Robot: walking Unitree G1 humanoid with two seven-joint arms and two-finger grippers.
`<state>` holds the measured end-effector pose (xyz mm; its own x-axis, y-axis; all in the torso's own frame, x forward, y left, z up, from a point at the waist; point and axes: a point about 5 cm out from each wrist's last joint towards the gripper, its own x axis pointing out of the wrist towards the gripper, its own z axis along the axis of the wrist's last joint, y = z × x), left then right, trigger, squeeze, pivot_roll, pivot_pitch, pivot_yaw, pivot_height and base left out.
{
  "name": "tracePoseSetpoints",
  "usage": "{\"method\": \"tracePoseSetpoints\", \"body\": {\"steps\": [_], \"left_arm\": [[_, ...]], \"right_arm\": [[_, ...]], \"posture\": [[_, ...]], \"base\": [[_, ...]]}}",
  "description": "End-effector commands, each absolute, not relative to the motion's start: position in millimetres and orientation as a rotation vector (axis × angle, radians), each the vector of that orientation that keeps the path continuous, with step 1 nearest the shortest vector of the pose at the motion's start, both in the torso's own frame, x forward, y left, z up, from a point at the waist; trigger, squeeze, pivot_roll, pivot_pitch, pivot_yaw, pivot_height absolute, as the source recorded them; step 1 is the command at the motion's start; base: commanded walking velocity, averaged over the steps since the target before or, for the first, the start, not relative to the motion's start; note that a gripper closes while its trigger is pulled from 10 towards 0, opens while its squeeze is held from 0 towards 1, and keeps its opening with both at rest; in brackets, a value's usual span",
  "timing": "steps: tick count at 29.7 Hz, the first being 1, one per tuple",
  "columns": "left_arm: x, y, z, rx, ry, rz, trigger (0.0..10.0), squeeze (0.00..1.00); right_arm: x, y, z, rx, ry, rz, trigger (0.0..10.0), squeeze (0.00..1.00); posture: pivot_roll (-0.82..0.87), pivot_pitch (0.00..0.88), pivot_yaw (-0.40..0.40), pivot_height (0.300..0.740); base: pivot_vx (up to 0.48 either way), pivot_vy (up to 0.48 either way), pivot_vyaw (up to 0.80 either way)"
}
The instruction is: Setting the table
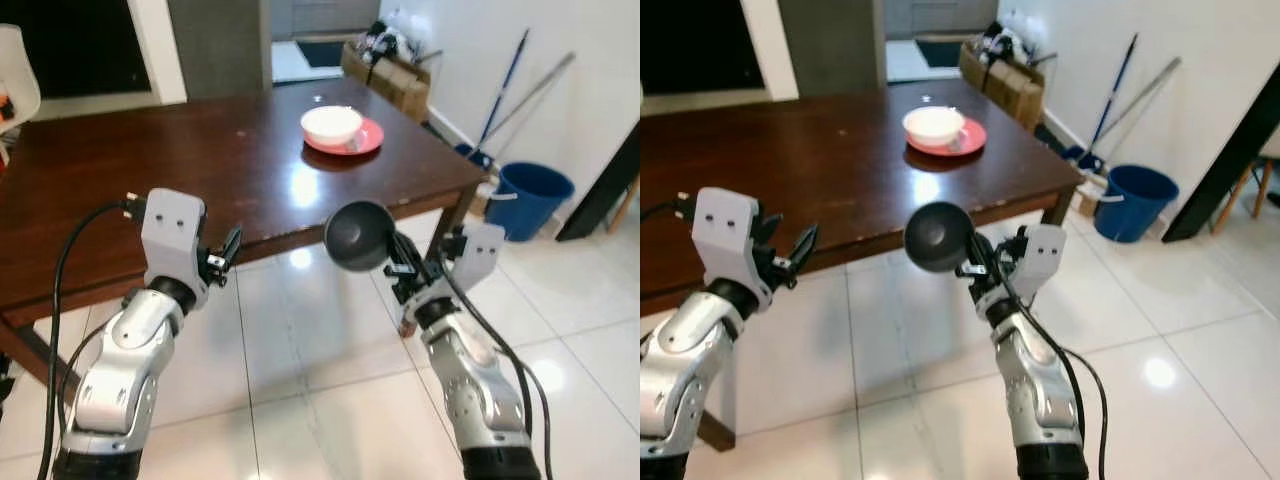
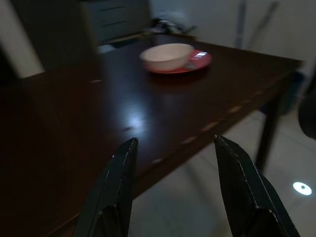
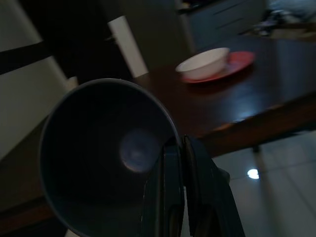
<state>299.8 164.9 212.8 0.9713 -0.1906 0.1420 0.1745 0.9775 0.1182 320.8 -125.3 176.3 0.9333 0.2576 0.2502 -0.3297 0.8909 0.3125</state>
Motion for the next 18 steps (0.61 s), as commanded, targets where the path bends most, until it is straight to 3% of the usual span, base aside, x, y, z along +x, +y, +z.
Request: {"method": "tracePoseSetpoints", "body": {"steps": [1, 12, 15, 18], "left_arm": [[298.7, 165.8, 211.5, 0.109, -0.145, -0.185, 10.0, 0.0], [298.9, 173.0, 196.7, 0.121, -0.093, -0.156, 10.0, 0.0], [297.7, 178.9, 182.1, 0.131, -0.05, -0.135, 10.0, 0.0], [290.0, 191.1, 140.6, 0.142, 0.093, -0.117, 10.0, 0.0]], "right_arm": [[320.5, -126.5, 175.4, 0.364, -0.2, 0.302, 10.0, 0.0], [320.6, -125.9, 170.1, 0.348, -0.178, 0.309, 10.0, 0.0], [320.4, -124.0, 156.0, 0.297, -0.119, 0.328, 10.0, 0.0], [315.2, -124.0, 115.2, 0.242, 0.024, 0.346, 10.0, 0.0]], "posture": [[0.06, 0.056, 0.063, 0.74], [0.06, 0.047, 0.061, 0.74], [0.06, 0.044, 0.059, 0.74], [0.06, 0.039, 0.049, 0.74]], "base": [[0.0, 0.0, -0.8], [0.0, 0.0, -0.8], [0.0, 0.0, -0.8], [0.0, 0.0, -0.8]]}}
